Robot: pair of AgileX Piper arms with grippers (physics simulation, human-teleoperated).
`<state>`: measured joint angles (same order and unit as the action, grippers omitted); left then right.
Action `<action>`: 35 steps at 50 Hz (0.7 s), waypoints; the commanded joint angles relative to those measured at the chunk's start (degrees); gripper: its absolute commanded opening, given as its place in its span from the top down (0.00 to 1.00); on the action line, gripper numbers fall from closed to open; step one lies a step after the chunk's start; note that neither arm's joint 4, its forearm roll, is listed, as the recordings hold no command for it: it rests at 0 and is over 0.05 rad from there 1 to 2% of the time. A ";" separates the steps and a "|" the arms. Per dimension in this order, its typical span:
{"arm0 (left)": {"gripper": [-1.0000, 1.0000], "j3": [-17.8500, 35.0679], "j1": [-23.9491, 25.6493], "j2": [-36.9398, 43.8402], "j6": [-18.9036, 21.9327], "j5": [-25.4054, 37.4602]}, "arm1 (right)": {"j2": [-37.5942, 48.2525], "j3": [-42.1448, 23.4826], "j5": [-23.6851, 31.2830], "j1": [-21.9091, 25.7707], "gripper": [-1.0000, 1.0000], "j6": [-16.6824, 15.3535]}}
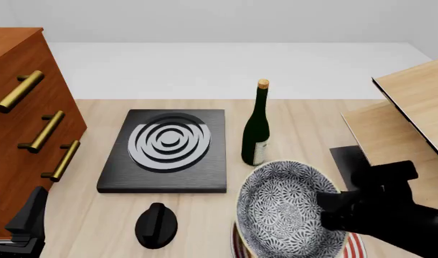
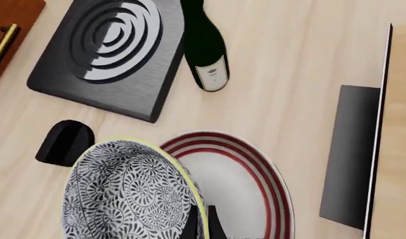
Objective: Pick up the akita bowl and put it on the plate.
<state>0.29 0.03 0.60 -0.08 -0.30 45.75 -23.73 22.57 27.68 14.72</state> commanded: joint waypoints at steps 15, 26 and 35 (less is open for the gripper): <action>0.00 -0.03 0.03 -0.12 0.04 0.01 | 5.79 9.18 -12.38 -3.15 1.00 4.46; 0.00 -0.04 0.03 -0.04 0.03 -0.08 | 9.72 11.97 -17.87 -4.49 1.00 5.22; 0.00 -0.14 0.03 -0.12 0.04 -0.12 | 10.46 12.88 -19.19 -5.44 1.00 5.46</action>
<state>0.19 0.05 0.53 -0.05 -0.39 54.68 -12.25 6.15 23.29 19.49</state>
